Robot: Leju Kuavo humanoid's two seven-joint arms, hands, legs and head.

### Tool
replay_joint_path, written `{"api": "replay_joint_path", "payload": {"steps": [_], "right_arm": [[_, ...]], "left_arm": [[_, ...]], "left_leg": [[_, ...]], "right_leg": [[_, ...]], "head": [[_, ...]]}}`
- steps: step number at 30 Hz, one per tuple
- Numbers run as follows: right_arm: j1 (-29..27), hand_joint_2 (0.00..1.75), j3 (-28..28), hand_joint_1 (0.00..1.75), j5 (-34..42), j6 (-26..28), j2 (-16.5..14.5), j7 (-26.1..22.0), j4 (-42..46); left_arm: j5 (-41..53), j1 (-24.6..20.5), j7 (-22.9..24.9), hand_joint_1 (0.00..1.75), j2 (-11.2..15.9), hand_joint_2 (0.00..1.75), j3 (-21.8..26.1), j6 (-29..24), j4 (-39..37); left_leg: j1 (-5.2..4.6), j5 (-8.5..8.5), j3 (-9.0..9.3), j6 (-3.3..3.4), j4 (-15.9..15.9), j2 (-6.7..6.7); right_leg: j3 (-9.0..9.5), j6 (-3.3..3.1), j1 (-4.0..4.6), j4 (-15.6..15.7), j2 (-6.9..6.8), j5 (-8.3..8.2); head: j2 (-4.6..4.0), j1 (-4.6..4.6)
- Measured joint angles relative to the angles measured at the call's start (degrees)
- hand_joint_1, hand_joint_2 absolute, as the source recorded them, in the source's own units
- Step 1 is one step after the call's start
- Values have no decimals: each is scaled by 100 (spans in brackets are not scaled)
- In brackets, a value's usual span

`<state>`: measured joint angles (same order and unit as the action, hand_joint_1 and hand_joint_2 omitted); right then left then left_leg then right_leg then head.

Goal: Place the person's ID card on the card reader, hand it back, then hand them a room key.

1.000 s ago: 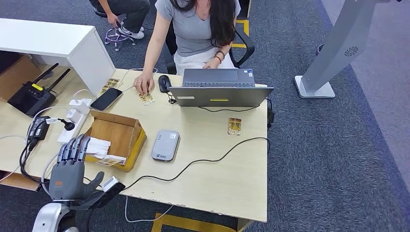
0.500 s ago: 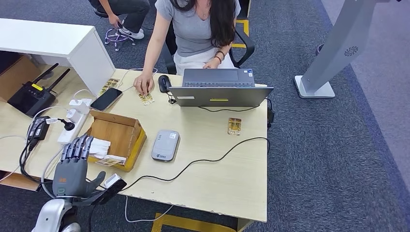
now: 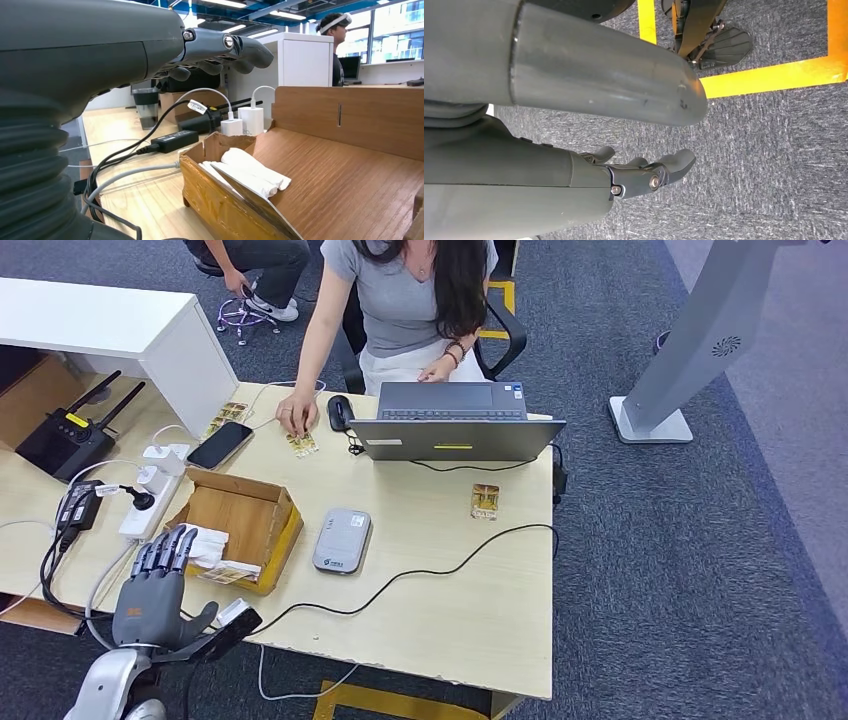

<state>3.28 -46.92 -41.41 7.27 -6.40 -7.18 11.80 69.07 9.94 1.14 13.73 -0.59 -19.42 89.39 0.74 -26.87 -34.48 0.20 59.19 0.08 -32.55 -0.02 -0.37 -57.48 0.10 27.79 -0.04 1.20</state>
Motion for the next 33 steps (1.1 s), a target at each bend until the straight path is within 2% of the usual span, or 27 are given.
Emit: {"api": "replay_joint_path", "payload": {"steps": [21, 24, 25, 28, 33], "right_arm": [[2, 0, -23, 0, -55, -8, 0, -84, 0], [2, 0, -23, 0, -60, -9, -1, -86, 0], [3, 0, -24, 0, -60, -9, -1, -86, 0], [3, 0, -25, 0, -62, -19, 0, -86, 0], [5, 0, -52, 0, -73, -27, 0, -86, 0]], "left_arm": [[-13, -100, 12, 0, 2, 175, -2, 124, -64], [-13, -114, 34, 25, 2, 175, -2, 154, -72], [-13, -117, 35, 69, 2, 175, -2, 166, -74], [-16, -126, 38, 175, 2, 175, -2, 225, -85], [-85, -178, 54, 175, 53, 175, -2, 535, -136]], "left_leg": [[0, 0, 0, 0, 0, 0], [0, 0, 0, 0, 0, 0], [0, 0, 0, 0, 0, 0], [0, 0, 0, 0, 0, 0], [0, 0, 0, 0, 0, 0]], "right_leg": [[0, 0, 0, 0, 0, 0], [0, 0, 0, 0, 0, 0], [0, 0, 0, 0, 0, 0], [0, 0, 0, 0, 0, 0], [-1, 0, 0, 0, 0, 0]], "head": [[0, 0], [0, 0], [0, 0], [0, 0], [-1, 0]]}}
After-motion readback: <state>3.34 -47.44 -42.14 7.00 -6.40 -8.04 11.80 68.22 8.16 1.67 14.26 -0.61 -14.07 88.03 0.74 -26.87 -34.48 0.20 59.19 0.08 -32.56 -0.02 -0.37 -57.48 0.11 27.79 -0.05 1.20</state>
